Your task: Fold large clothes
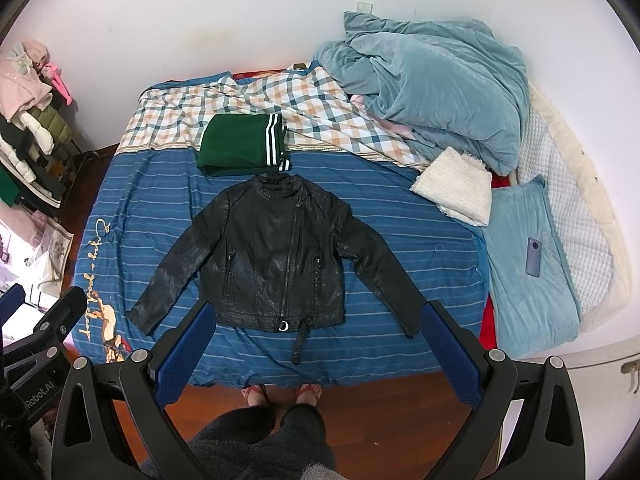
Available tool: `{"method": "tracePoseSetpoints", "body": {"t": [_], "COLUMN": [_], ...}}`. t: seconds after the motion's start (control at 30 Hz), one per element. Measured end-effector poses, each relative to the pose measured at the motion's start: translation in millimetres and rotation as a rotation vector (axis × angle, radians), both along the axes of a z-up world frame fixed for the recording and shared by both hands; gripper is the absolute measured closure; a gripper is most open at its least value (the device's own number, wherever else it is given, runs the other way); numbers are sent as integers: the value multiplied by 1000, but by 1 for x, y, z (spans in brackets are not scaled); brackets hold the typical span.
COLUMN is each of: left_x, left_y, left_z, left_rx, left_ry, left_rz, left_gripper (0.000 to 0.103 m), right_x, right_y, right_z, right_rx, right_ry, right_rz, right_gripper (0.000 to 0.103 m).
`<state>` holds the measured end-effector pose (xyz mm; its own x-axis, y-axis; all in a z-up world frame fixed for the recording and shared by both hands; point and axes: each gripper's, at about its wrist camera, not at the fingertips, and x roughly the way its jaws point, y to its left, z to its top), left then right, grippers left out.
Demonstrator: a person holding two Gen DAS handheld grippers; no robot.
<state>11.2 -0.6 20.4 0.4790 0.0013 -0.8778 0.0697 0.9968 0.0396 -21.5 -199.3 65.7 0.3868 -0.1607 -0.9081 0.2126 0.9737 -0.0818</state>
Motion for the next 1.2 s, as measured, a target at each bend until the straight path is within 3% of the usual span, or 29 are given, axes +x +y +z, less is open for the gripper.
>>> {"method": "tracePoseSetpoints", "body": {"t": [0.63,0.77,0.87,1.0,1.03,1.1,1.13,1.2], "left_x": [20,49,70,96,107,120,123,131], "left_y": [2,6,9,2,-2,-8,-11,-18], "left_z": [8,-12,-41,-104,-120,-155,-170,-201], "left_rx": [-9,48,81,139,154,188,205,232], "left_ry": [-1,-65,-102,-78,-56,-9,17,67], "left_rz": [-15,15,31,43,46,54,58,68], "left_gripper": [0,0,0,0,0,0,0,0], "right_x": [9,22,32,31,32,29,26,20], "right_y": [6,-1,-24,-83,-104,-138,-159,-203], "right_z": [14,4,-26,-97,-120,-159,-182,-237], "right_rx": [2,91,123,139,146,181,201,265], "right_ry": [-1,-46,-38,9,34,56,77,124], "right_rz": [-12,-27,-121,-309,-376,-459,-506,-600], "right_gripper": [1,1,1,1,5,22,38,43]}}
